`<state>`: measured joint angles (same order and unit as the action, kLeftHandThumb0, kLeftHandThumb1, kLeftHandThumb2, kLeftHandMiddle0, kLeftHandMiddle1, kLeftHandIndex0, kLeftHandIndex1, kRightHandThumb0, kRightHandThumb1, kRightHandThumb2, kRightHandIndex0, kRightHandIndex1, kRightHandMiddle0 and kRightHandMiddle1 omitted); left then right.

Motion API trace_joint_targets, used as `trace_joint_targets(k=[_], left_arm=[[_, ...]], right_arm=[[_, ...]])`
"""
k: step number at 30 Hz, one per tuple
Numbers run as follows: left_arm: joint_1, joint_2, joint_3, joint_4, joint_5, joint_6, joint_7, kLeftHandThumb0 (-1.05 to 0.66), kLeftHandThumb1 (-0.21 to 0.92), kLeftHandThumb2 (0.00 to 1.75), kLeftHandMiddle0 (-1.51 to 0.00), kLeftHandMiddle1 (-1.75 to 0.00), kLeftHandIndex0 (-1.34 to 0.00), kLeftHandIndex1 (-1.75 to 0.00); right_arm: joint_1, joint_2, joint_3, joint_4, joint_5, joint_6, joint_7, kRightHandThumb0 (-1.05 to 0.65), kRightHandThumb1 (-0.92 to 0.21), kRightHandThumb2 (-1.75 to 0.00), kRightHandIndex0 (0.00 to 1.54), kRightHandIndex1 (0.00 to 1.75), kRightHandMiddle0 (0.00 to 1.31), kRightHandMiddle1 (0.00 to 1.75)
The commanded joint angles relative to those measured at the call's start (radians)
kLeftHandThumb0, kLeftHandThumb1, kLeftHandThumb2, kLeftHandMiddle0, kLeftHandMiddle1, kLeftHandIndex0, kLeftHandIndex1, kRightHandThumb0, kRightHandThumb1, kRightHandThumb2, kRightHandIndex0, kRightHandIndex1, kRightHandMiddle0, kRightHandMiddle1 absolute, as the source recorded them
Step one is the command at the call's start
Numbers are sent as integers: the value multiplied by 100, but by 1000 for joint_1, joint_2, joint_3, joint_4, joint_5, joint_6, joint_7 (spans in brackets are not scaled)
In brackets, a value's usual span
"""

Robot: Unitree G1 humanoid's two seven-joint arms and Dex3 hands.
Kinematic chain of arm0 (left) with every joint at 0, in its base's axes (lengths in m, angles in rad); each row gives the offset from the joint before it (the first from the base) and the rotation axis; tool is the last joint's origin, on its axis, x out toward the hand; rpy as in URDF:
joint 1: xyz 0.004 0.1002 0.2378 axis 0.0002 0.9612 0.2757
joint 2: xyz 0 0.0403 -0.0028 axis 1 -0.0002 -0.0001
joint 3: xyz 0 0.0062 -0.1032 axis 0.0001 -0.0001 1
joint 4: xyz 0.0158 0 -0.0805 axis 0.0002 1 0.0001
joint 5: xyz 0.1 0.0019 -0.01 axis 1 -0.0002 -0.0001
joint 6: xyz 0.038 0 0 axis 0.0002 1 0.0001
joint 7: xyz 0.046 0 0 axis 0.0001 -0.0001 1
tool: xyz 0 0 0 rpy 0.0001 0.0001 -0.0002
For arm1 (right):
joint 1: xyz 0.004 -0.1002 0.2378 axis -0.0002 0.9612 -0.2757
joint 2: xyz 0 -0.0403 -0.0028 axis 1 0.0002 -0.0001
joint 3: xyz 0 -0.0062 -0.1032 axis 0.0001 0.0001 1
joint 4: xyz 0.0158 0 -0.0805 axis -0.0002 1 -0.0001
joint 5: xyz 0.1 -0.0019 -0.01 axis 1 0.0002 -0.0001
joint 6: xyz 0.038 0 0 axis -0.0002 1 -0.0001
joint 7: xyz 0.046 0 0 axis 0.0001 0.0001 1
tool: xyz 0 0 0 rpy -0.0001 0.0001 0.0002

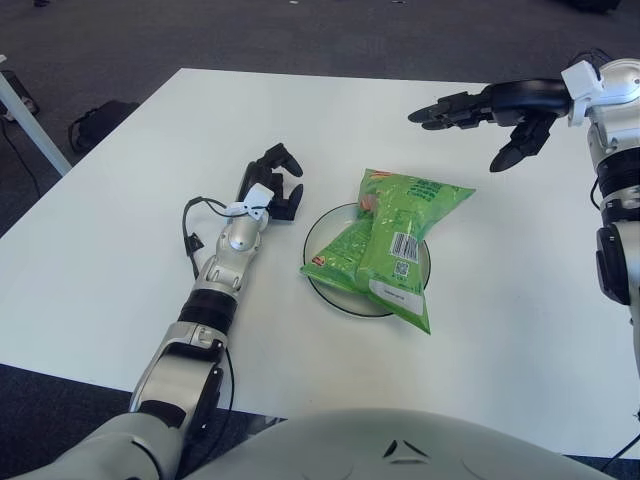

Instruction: Put the snack into the plate.

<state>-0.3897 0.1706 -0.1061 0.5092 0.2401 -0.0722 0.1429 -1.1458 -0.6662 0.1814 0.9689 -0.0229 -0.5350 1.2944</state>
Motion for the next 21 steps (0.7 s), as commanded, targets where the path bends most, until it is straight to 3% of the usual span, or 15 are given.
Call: trace_joint_targets(k=[1,6,9,11,12,14,16,17,21], left_arm=[[63,0,-14,59,3,45,-40,-52,21,144,-127,-175,-69,-175],[63,-1,-14,62,5,38,-36,-52,21,145,-127,-175,-70,-175],[62,-1,-15,64,7,35,-34,-52,21,145,-127,-175,-70,-175],[62,1,-18,64,13,33,-31,-52,21,145,-127,-175,-70,-175],[62,1,-20,65,15,33,-30,-52,21,144,-127,-175,-70,-175],[61,2,-22,67,19,34,-30,-52,22,144,-128,-175,-69,-175],[61,3,-24,67,23,35,-29,-52,22,143,-128,-175,-69,-175],[60,4,-25,67,25,36,-28,-52,22,143,-128,-175,-69,-175],[59,5,-29,68,31,38,-24,-51,23,142,-129,-175,-68,-175]], right_arm=[[15,-18,-17,-41,-40,42,-107,-105,-82,-24,0,0,0,0],[116,-28,-67,-116,-51,92,-276,-100,-77,-22,0,0,0,0],[149,-32,-80,-153,-62,121,-345,-94,-64,-42,0,0,0,0],[211,-7,-120,-198,-59,229,-477,-87,-55,-55,0,0,0,0],[233,5,-135,-219,-55,273,-523,-77,-45,-69,0,0,0,0],[270,30,-162,-260,-38,338,-592,-62,-30,-90,0,0,0,0],[318,69,-197,-309,-14,394,-677,-50,-23,-102,4,3,0,5],[341,87,-213,-334,-4,419,-717,-48,-22,-104,7,6,0,9],[410,148,-264,-425,12,492,-858,-44,-24,-107,3,48,0,27]])
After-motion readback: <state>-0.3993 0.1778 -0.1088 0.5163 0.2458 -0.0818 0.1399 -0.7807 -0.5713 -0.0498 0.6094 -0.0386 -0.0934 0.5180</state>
